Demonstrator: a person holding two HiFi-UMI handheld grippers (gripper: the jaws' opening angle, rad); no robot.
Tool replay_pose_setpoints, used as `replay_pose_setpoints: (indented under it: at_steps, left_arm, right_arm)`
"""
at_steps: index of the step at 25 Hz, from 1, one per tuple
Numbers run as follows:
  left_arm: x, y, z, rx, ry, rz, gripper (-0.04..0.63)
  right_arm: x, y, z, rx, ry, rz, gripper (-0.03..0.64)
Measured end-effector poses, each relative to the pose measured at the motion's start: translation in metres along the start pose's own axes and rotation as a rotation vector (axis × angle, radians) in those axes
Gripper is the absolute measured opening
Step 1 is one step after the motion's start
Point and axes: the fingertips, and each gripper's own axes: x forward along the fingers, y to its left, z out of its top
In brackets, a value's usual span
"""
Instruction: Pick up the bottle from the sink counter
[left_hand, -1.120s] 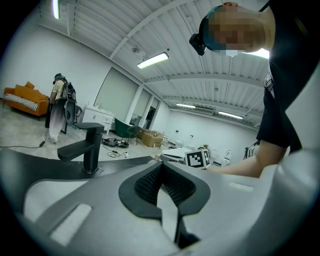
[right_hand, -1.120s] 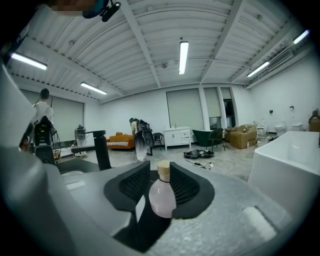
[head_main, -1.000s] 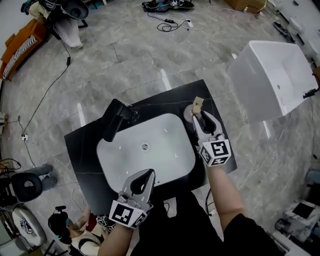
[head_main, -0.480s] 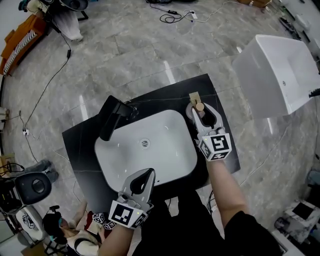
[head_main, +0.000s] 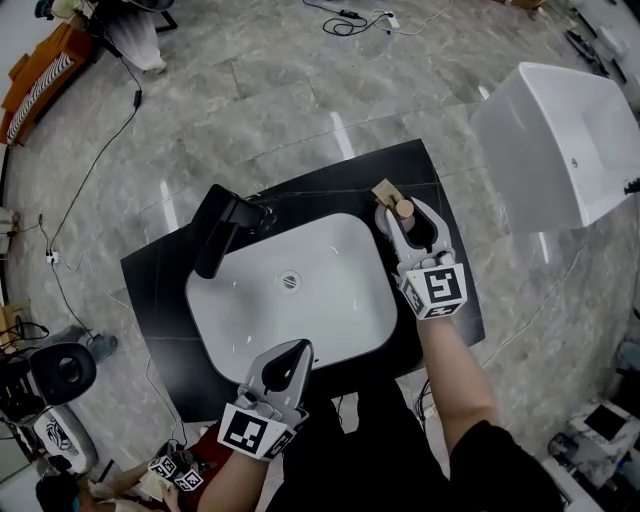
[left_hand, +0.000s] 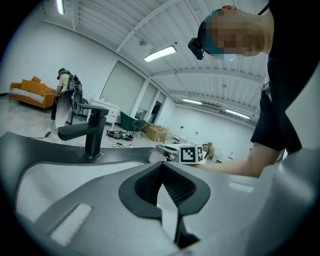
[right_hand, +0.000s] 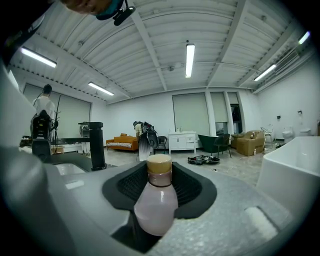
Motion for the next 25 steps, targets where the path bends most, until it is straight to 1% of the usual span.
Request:
replay_pose_setpoints:
  at_steps: [7, 13, 16, 21, 25]
  left_arm:
    - [0.001, 0.0, -0.009, -0.014, 0.009, 0.008, 0.003]
    - [0.007, -0.002, -0.012, -0.025, 0.001, 0.011, 0.003]
    - [0.009, -0.003, -0.01, -0.036, -0.012, 0.013, 0.003]
    - [0.01, -0.006, -0.015, -0.043, 0.002, 0.033, 0.003]
    - [0.008, -0.008, -0.015, -0.055, -0.006, 0.058, 0.003]
  right_arm:
    - [0.002, 0.0, -0.003, -0.031, -0.009, 0.018, 0.153]
    - [0.003, 0.0, -0.004, -0.055, -0.009, 0.029, 0.15]
    - [0.003, 0.001, -0.004, -0.051, -0.007, 0.037, 0.146]
    - [0.004, 0.001, -0.004, -0.046, 0.006, 0.049, 0.141]
    - [0.003, 0.001, -0.004, -0.052, 0.033, 0.073, 0.14]
